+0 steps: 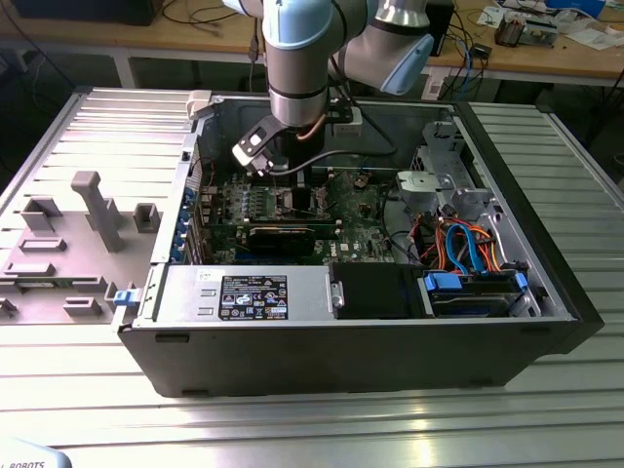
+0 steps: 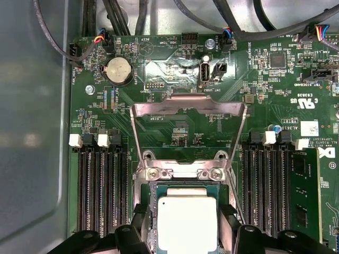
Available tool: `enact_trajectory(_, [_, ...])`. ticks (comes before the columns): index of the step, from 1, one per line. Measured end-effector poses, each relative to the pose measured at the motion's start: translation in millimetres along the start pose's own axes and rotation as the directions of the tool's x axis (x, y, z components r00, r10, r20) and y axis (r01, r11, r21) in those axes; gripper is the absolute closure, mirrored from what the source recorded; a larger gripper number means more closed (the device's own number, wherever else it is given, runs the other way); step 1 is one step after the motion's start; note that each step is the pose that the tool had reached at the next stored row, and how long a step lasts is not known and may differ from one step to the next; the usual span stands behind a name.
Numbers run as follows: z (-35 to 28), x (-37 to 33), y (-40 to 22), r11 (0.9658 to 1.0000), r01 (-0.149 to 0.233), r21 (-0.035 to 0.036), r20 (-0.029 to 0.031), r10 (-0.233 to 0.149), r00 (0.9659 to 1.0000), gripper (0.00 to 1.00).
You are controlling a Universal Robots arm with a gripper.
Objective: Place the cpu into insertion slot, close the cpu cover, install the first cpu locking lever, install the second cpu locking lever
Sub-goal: 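Place the cpu into insertion slot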
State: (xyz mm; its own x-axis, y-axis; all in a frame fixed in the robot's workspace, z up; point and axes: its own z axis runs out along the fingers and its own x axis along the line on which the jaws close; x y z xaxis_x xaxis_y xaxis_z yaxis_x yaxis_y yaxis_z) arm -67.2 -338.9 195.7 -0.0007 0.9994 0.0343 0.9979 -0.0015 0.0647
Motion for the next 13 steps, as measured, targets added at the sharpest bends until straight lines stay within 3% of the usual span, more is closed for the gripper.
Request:
enact_trajectory(8, [0.7,1.1,0.1,1.0,0.0,-0.0008,-0.0024,0.0,1.0,0.38])
enact_trajectory(9, [0.5,0.9,0.1,1.0,0.0,-0.0005,-0.001,0.0,1.0,0.32])
enact_trajectory(13, [0.0,0.8,0.0,1.0,0.0,0.0,-0.0002,0.0,1.0,0.32])
